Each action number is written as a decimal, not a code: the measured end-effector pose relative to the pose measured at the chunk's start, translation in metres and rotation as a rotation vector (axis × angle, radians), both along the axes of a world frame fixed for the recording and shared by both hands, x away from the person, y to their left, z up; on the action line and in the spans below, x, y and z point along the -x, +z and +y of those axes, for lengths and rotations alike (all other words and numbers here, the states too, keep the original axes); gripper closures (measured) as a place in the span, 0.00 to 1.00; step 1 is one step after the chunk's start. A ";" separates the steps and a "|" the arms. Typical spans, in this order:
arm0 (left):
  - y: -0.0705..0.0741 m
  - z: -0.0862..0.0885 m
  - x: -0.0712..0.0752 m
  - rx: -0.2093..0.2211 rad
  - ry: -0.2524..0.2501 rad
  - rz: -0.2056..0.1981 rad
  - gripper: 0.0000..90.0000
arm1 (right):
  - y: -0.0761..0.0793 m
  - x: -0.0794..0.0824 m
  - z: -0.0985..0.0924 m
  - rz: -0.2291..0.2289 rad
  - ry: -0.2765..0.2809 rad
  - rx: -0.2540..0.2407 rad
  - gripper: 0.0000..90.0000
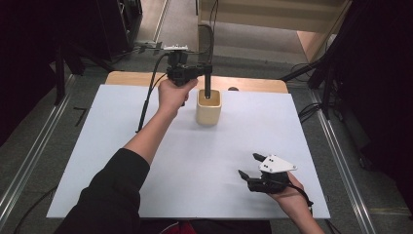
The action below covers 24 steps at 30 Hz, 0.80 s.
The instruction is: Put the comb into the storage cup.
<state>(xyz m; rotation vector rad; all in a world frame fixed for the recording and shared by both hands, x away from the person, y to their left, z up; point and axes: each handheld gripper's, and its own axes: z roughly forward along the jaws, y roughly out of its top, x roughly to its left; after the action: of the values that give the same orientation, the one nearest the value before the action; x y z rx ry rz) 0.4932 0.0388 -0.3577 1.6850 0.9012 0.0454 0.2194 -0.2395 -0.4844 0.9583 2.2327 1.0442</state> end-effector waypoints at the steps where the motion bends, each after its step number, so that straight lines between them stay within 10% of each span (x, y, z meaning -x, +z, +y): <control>1: -0.001 -0.001 -0.001 -0.004 -0.001 -0.002 0.81 | 0.000 0.000 0.000 0.000 0.000 0.001 0.26; 24: -0.029 -0.016 -0.006 -0.058 -0.002 -0.005 0.81 | 0.003 0.000 0.000 -0.010 0.006 -0.021 0.26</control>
<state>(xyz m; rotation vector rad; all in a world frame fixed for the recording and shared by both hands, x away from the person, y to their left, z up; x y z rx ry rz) 0.4993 0.0227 -0.3869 1.7386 0.9021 0.0753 0.2194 -0.2397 -0.4817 0.9529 2.2219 1.0750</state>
